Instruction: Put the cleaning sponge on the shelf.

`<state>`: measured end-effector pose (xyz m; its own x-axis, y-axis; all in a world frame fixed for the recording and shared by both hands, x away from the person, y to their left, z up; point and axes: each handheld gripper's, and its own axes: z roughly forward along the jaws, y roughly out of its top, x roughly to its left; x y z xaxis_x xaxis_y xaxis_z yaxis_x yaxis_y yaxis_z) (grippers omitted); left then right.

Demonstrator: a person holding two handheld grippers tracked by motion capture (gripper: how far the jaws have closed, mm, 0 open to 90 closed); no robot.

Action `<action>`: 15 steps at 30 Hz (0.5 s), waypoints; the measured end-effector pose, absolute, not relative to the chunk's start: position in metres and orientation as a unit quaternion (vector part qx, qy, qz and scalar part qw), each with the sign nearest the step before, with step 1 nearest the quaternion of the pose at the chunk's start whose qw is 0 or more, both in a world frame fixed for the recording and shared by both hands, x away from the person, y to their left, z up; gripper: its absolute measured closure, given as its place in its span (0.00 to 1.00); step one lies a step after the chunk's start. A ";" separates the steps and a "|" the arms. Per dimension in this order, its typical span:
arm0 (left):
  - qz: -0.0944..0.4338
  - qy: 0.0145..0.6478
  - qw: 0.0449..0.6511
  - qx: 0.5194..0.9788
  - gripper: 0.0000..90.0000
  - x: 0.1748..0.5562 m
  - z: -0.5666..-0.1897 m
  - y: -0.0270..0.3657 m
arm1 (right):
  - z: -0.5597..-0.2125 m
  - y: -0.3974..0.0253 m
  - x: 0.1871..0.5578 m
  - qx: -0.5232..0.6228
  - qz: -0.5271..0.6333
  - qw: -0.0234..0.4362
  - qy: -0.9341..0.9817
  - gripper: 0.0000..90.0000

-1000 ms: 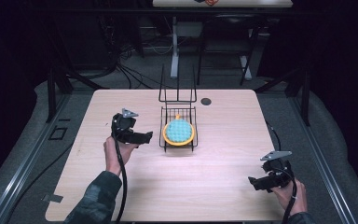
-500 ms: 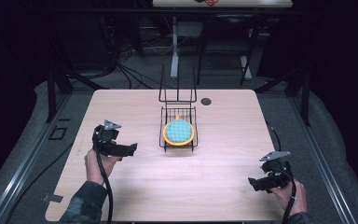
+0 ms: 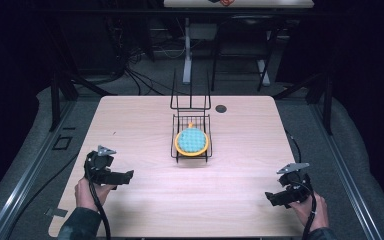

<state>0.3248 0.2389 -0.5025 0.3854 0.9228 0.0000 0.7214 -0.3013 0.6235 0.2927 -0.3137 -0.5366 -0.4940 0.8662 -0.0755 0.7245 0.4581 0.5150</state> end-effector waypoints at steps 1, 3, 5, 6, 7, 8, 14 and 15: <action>0.187 0.524 0.275 0.784 0.00 0.323 -0.505 0.241 | -0.537 -0.314 0.293 0.474 0.213 0.168 0.838 0.01; 0.196 0.531 0.276 0.777 0.00 0.318 -0.511 0.244 | -0.537 -0.314 0.293 0.477 0.213 0.165 0.836 0.01; 0.198 0.532 0.265 0.779 0.00 0.313 -0.519 0.246 | -0.537 -0.315 0.292 0.480 0.215 0.163 0.835 0.02; 0.198 0.532 0.265 0.779 0.00 0.313 -0.519 0.246 | -0.537 -0.314 0.292 0.480 0.214 0.162 0.835 0.02; 0.197 0.532 0.258 0.782 0.00 0.312 -0.523 0.248 | -0.537 -0.314 0.292 0.480 0.214 0.162 0.835 0.02; 0.192 0.538 0.255 0.780 0.00 0.311 -0.527 0.252 | -0.538 -0.314 0.292 0.476 0.216 0.165 0.836 0.02; 0.200 0.543 0.259 0.773 0.00 0.312 -0.528 0.255 | -0.539 -0.315 0.293 0.474 0.208 0.164 0.840 0.02; 0.200 0.543 0.259 0.773 0.00 0.312 -0.528 0.255 | -0.539 -0.315 0.293 0.474 0.208 0.164 0.840 0.02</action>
<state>0.3123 0.2545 -0.5279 0.3295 0.9438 0.0269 0.7364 -0.2747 0.6182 0.2930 -0.3145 -0.5387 -0.4973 0.8641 -0.0780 0.7275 0.4643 0.5052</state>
